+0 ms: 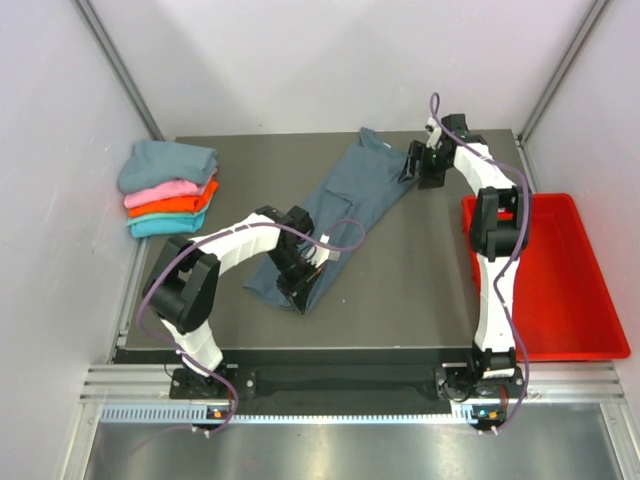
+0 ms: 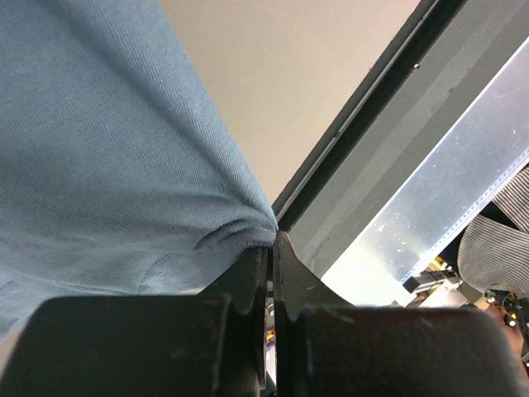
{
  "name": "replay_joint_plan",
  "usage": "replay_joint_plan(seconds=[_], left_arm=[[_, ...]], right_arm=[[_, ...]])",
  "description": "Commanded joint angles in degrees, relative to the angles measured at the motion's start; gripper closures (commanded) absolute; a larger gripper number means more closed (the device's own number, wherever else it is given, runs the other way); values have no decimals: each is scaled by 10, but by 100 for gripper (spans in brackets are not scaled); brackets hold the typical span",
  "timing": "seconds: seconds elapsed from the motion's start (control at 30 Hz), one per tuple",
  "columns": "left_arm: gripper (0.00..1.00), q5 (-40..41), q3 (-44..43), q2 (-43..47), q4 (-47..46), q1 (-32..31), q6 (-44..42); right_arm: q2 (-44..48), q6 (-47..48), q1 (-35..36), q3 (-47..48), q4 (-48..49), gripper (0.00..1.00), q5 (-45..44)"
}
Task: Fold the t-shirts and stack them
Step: Fold the tshirt
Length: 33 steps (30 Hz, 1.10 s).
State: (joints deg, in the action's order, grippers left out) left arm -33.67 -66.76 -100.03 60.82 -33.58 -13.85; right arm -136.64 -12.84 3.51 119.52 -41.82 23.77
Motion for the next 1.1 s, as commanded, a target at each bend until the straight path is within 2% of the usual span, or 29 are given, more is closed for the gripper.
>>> replay_joint_plan(seconds=[0.0,0.4,0.47,0.5,0.6,0.7,0.97,1.07], left_arm=[[100,-25,-24,-6,22,-7,-5],[100,-15,-27,-13,23,-61,-9],[100,-10,-24,-11,24,-66,-13],[100,-9,-25,-13,24,-73,-13],[100,-11,-32,-27,19,-91,-13],[100,-12,-55,-49,18,-121,-13],[100,7,-114,-94,21,-220,-14],[100,13,-137,-118,22,-235,-15]], right_arm=[[-2,-24,-10,11,24,30,20],[-67,-50,-15,37,46,33,10],[-81,-51,-15,54,52,41,7],[-92,-51,-15,61,59,54,8],[-107,-54,-10,90,69,78,7],[-131,-60,-2,121,78,88,15],[-168,-94,20,180,111,90,32],[-186,-115,26,203,131,89,37]])
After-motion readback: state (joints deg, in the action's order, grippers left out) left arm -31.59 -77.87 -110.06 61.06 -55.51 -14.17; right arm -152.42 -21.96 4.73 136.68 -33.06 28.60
